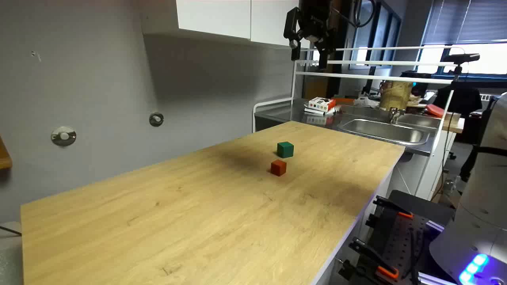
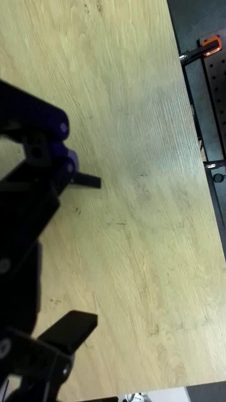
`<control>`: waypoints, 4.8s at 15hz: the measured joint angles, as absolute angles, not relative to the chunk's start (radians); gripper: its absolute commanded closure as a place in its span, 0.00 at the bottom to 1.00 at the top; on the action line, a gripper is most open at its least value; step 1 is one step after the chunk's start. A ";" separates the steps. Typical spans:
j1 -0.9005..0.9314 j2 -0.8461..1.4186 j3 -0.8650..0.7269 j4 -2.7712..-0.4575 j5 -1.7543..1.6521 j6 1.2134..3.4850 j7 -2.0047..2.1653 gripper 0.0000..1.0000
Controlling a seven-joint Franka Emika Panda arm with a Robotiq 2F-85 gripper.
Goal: Put the orange block on the green block
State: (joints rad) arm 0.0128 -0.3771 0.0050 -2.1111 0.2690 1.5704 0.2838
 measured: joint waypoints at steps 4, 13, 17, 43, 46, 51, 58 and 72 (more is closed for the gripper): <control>0.013 -0.378 0.005 -2.109 0.269 1.572 0.284 0.00; -0.006 -0.365 0.008 -2.113 0.267 1.613 0.308 0.00; -0.034 -0.290 0.009 -2.130 0.267 1.761 0.391 0.00; -0.004 0.383 -0.043 -1.955 0.390 2.004 0.914 0.00; -0.004 0.428 -0.043 -1.945 0.391 2.004 0.953 0.00; -0.005 0.446 -0.046 -1.945 0.391 1.998 1.000 0.00; -0.013 0.441 -0.051 -1.957 0.417 1.981 1.018 0.00; -0.032 0.425 -0.070 -2.024 0.441 1.937 1.018 0.71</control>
